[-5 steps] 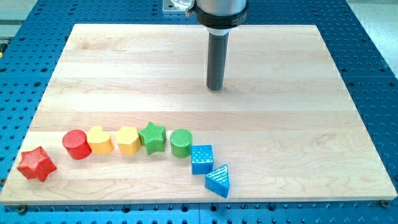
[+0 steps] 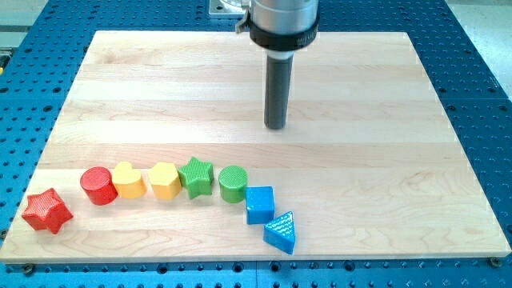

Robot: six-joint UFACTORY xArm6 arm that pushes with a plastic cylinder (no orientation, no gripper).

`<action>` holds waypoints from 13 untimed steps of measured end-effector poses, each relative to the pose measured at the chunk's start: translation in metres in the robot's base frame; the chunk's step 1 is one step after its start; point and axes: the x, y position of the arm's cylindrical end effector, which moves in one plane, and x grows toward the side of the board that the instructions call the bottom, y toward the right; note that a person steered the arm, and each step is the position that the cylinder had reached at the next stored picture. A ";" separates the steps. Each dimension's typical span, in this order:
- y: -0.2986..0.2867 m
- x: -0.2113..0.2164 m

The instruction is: Move blue blocks towards bottom right

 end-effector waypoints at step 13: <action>-0.020 0.126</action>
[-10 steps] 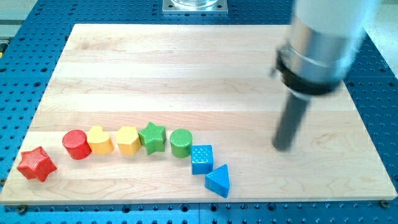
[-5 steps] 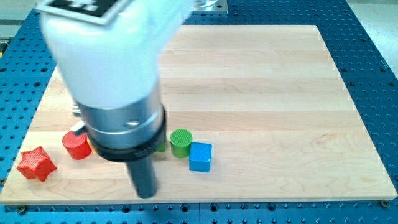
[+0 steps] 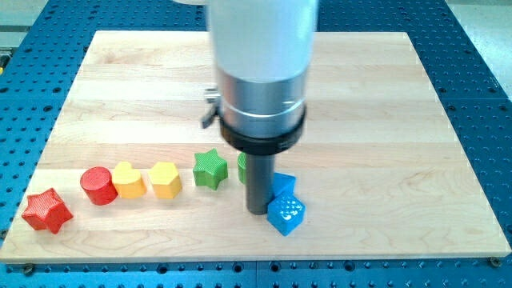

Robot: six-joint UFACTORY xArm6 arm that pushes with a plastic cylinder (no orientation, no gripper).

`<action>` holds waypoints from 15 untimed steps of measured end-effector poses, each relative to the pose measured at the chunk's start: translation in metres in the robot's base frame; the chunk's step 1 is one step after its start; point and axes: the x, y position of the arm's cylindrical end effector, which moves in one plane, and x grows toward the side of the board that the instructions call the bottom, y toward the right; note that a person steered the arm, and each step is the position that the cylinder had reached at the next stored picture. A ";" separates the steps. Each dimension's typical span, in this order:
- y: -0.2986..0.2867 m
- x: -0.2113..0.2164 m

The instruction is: Move blue blocks towards bottom right

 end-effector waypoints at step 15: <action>-0.003 -0.019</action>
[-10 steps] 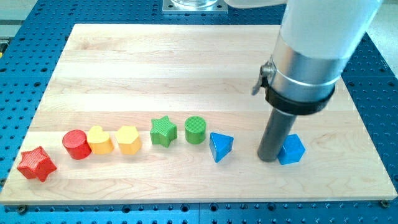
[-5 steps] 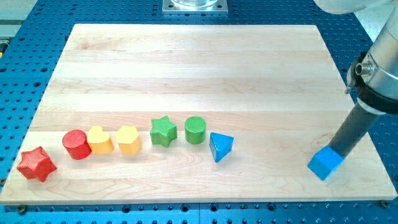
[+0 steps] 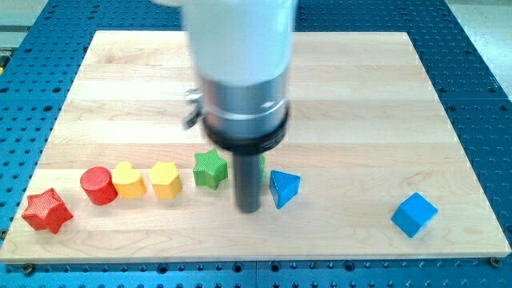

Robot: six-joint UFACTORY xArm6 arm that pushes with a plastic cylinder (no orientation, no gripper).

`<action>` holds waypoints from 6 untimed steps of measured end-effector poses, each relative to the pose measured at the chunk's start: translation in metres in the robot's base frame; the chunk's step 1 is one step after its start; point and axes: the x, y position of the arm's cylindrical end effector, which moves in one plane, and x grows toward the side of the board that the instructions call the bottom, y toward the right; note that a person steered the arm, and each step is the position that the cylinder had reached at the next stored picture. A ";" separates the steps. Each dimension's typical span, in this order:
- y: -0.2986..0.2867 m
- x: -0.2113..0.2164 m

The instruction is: Move blue blocks towards bottom right

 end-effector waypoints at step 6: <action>0.130 -0.013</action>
